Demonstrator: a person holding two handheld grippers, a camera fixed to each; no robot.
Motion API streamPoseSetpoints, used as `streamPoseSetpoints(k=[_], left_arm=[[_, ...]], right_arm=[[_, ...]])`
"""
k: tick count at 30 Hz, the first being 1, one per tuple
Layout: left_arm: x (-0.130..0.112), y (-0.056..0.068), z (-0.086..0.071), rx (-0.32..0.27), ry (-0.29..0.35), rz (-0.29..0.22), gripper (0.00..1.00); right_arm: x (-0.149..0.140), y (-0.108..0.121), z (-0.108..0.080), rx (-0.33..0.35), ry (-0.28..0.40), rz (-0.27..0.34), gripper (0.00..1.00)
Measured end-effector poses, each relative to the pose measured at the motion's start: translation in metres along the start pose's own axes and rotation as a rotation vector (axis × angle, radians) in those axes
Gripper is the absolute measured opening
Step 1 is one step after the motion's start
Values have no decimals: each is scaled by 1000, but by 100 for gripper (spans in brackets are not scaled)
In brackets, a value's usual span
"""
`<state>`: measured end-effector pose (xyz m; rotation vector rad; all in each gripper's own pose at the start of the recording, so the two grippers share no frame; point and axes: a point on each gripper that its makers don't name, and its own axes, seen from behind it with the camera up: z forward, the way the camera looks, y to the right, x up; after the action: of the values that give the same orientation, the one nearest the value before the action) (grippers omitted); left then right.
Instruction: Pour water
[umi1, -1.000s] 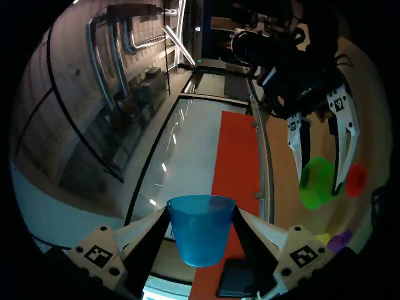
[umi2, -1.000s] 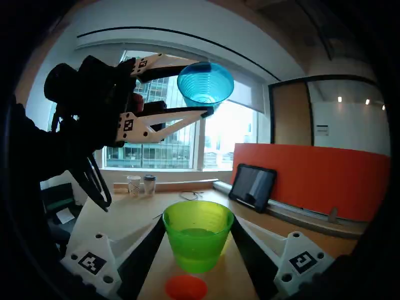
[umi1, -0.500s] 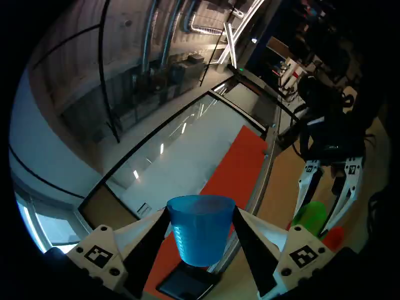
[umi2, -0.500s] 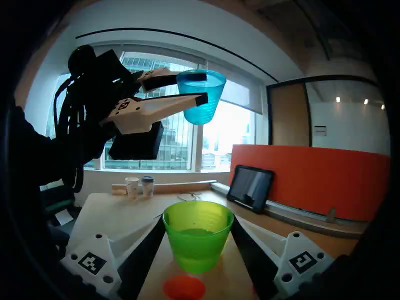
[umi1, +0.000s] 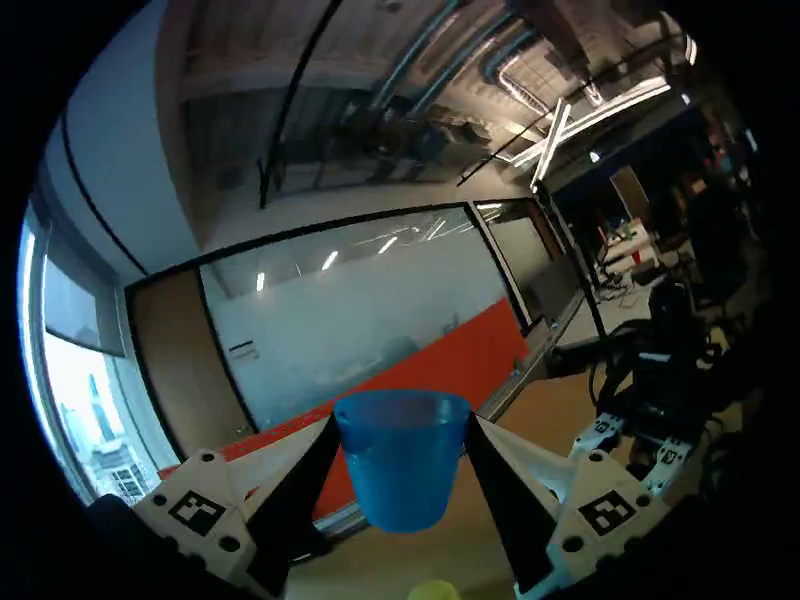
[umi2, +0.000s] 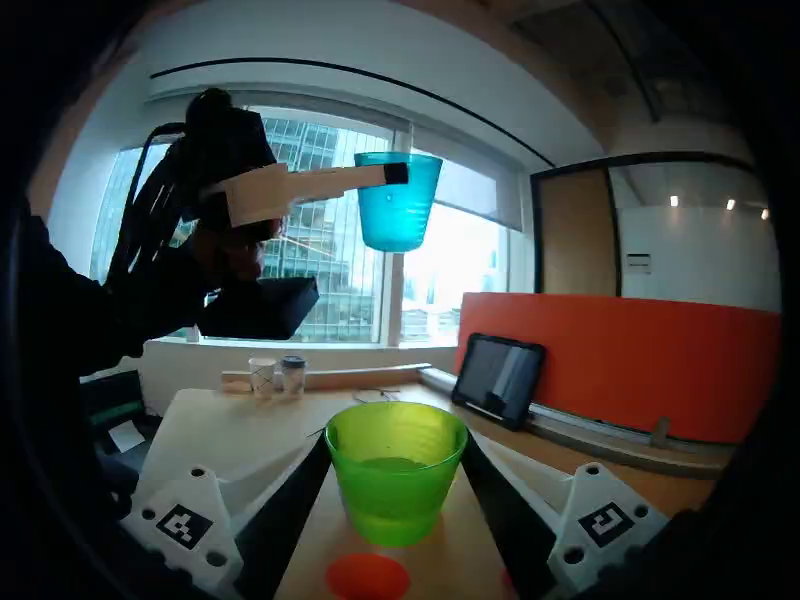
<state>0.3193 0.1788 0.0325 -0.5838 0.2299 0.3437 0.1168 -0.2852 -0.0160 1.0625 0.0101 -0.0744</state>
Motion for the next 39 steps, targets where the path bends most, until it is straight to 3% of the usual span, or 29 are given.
streamPoseSetpoints(k=[6,9,12,21,29,39], left_arm=[[0,-5,3,-19,-3,-228,87],[-1,-6,3,-29,-4,-316,87],[-3,-6,3,-38,-7,-371,87],[-13,-8,2,-43,-35,-380,87],[-29,-5,-1,-56,-100,-382,88],[-42,-4,-4,-56,-139,-349,88]], right_arm=[[0,1,-1,-4,3,1,92],[1,1,-1,-4,3,1,91],[2,1,0,-5,2,-1,91],[2,0,0,-6,3,2,92],[-1,0,0,-8,-5,0,92],[1,0,-1,-8,-10,5,92]])
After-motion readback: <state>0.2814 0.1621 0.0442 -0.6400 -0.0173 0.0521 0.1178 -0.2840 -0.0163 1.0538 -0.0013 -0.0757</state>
